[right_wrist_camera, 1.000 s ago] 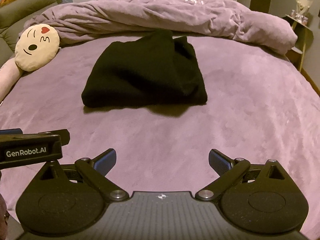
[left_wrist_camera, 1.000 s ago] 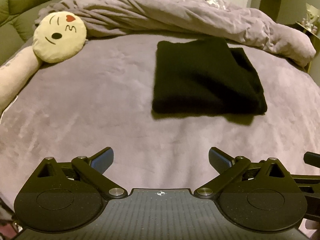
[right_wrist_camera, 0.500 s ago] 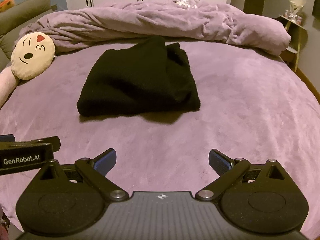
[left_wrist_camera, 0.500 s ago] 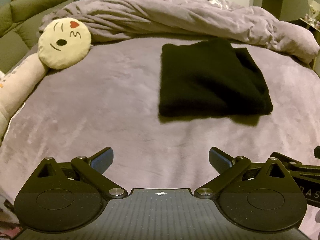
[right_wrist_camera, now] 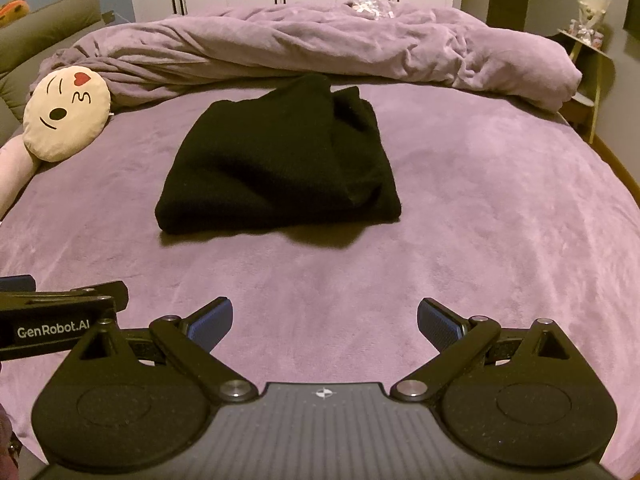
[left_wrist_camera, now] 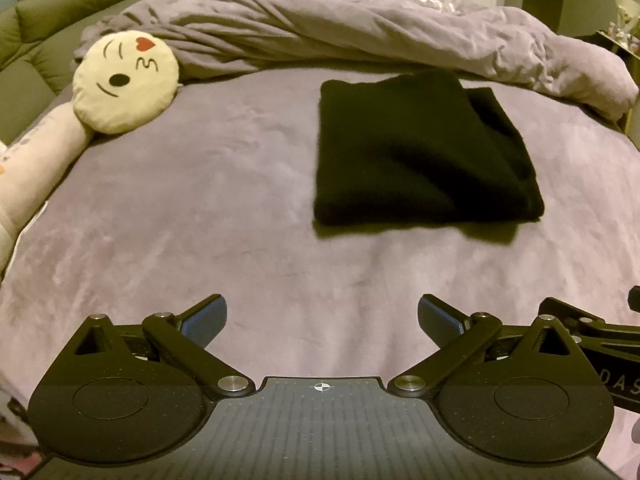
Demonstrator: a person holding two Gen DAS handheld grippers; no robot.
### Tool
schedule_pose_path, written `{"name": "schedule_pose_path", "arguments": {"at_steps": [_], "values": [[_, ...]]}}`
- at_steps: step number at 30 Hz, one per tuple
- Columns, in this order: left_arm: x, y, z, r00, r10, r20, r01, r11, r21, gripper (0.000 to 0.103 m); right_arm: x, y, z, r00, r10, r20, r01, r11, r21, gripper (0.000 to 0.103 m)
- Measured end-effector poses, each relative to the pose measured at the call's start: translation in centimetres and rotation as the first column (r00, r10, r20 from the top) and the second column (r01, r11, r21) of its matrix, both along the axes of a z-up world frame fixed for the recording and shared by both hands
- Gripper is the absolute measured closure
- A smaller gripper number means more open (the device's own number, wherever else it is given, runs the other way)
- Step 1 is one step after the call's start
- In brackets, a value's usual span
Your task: Fold small clothes
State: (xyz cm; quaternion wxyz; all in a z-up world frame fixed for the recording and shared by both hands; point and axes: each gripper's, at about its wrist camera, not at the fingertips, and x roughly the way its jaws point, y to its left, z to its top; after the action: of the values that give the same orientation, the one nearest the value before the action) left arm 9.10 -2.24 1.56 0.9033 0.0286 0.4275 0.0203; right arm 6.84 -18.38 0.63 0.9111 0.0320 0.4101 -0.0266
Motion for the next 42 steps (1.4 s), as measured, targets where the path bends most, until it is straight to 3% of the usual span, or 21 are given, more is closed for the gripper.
{"name": "schedule_pose_path", "arguments": {"at_steps": [42], "values": [[0.05, 0.6, -0.87, 1.0, 0.002, -0.025, -0.002, 1.0, 0.019, 0.0, 0.16, 0.25, -0.08, 1.0, 0.002, -0.001, -0.002, 1.0, -0.007, 0.004]]}}
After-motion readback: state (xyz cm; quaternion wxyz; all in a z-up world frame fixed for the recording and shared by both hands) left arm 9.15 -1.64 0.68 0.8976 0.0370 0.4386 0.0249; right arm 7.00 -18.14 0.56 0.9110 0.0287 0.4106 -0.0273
